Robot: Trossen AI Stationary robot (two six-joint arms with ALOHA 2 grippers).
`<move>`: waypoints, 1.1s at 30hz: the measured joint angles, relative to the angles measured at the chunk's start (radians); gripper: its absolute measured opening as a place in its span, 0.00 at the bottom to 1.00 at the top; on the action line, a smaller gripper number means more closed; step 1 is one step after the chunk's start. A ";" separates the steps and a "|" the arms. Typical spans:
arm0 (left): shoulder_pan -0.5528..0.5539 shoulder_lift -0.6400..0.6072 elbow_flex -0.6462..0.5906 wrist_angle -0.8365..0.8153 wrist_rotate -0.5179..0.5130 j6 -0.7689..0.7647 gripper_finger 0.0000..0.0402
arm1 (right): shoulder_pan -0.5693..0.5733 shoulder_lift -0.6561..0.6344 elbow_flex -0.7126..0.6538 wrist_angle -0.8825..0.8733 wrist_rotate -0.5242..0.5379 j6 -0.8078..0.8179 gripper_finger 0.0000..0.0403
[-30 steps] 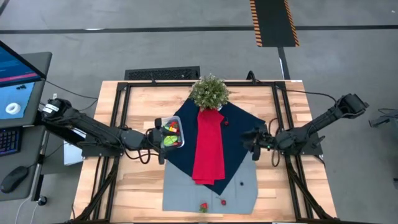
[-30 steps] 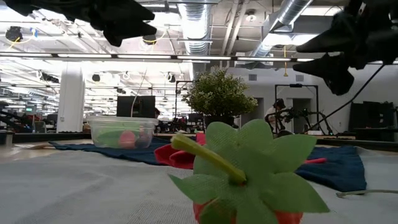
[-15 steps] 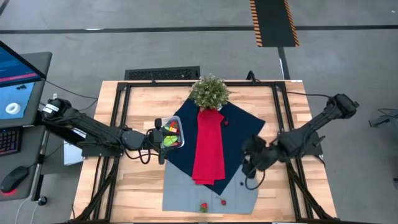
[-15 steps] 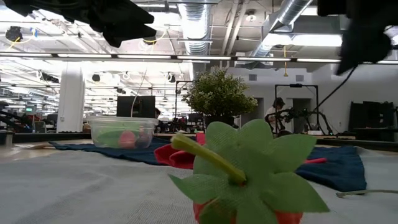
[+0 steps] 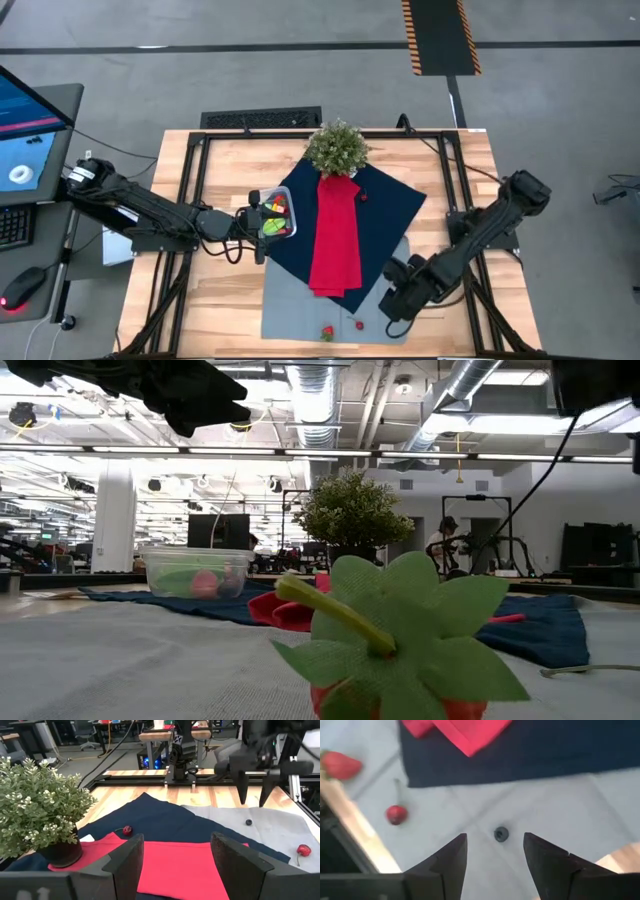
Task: Pick and placing Produce into tupperware
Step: Put the blueberry into the transparent bin
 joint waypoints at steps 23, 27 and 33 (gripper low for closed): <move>-0.001 0.000 0.000 -0.028 0.035 -0.079 0.55 | 0.023 0.116 -0.021 0.074 0.006 0.080 0.38; 0.000 0.000 0.000 -0.032 0.077 -0.097 0.55 | 0.011 0.116 -0.032 0.102 0.005 0.081 0.38; -0.001 0.000 0.000 -0.032 0.089 -0.115 0.55 | 0.009 0.121 -0.032 0.126 0.005 0.087 0.38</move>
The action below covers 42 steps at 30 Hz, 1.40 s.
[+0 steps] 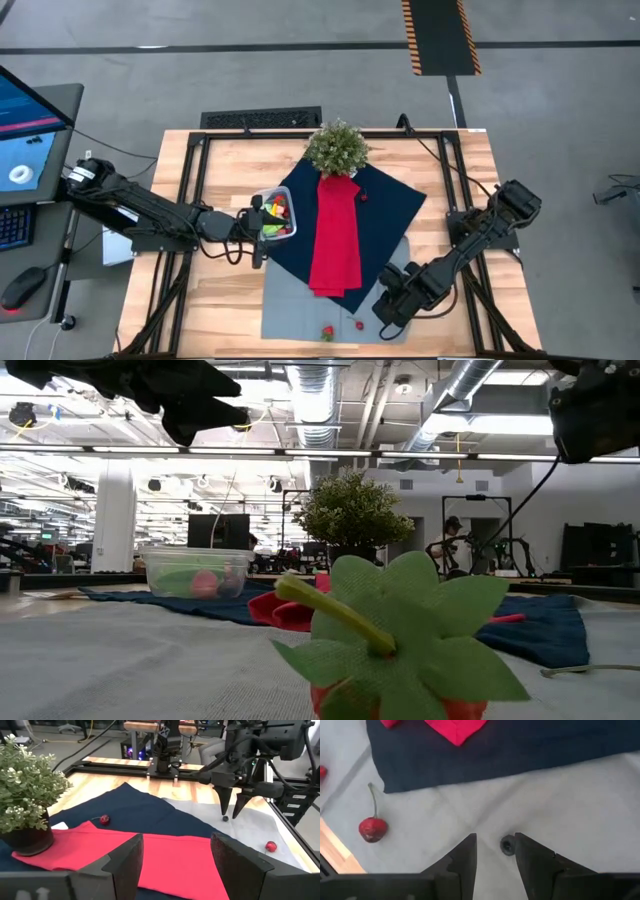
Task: Pick and placing Produce into tupperware
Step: Put the blueberry into the transparent bin
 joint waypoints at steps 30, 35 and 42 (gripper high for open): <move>-0.001 0.000 0.000 0.002 0.001 -0.009 0.55 | 0.006 0.070 0.020 0.036 -0.055 -0.010 0.27; -0.001 0.000 0.000 0.000 0.001 -0.009 0.55 | 0.006 0.094 0.025 0.049 -0.065 -0.018 0.26; -0.001 0.000 0.000 0.000 0.001 -0.009 0.55 | 0.006 0.098 0.032 0.059 -0.065 -0.035 0.20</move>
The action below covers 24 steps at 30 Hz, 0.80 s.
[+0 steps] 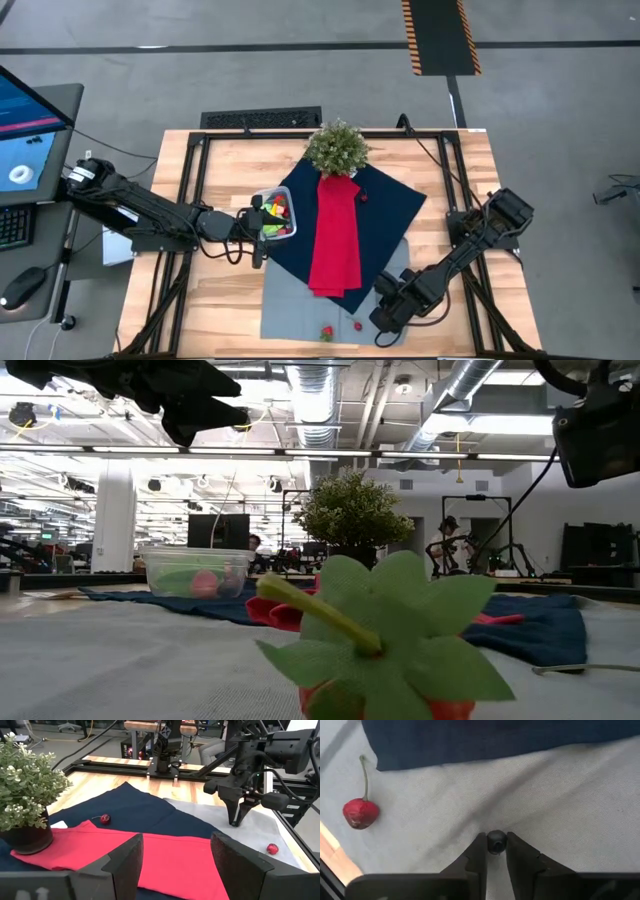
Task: Pick and placing Produce into tupperware
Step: Put the blueberry into the transparent bin
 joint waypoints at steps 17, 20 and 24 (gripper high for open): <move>0.000 0.000 0.000 -0.004 0.000 0.000 0.55 | -0.005 0.003 0.045 -0.130 0.022 -0.017 0.16; 0.000 0.000 0.000 -0.004 -0.001 0.003 0.55 | -0.017 -0.004 0.042 -0.139 0.054 -0.049 0.16; 0.000 0.000 0.000 -0.004 -0.001 0.002 0.55 | -0.044 -0.007 0.069 -0.136 0.083 -0.101 0.14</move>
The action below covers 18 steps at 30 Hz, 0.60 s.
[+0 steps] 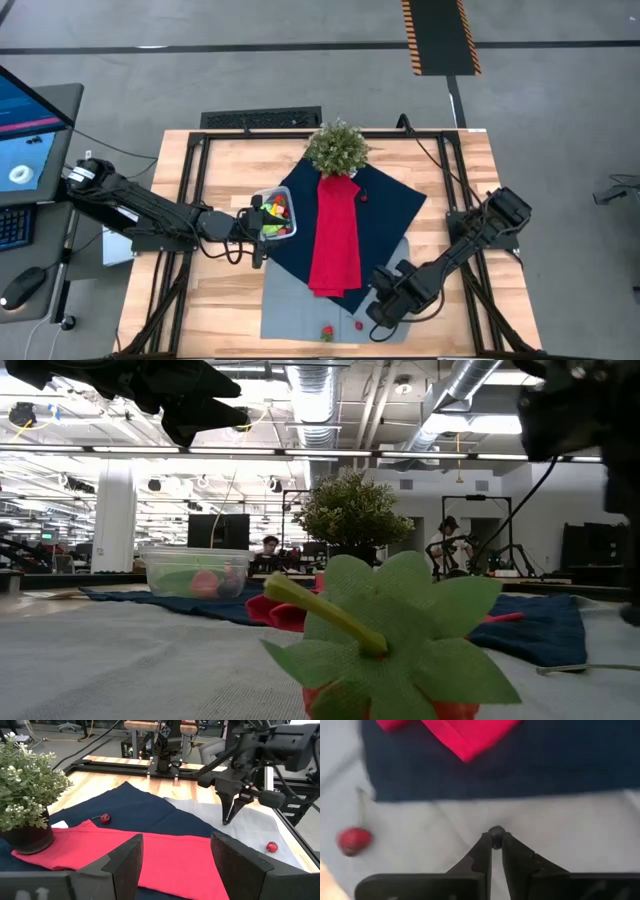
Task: Pick and placing Produce into tupperware
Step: Put the blueberry into the transparent bin
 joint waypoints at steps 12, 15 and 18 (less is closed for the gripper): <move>0.000 0.000 0.000 -0.001 0.000 -0.001 0.55 | -0.045 -0.002 0.063 0.030 -0.017 -0.136 0.15; 0.000 0.000 0.000 -0.002 0.000 -0.001 0.55 | -0.043 0.000 0.063 0.076 -0.018 -0.138 0.23; 0.000 0.000 0.000 -0.003 0.000 -0.001 0.55 | -0.043 0.001 0.057 0.134 -0.021 -0.138 0.31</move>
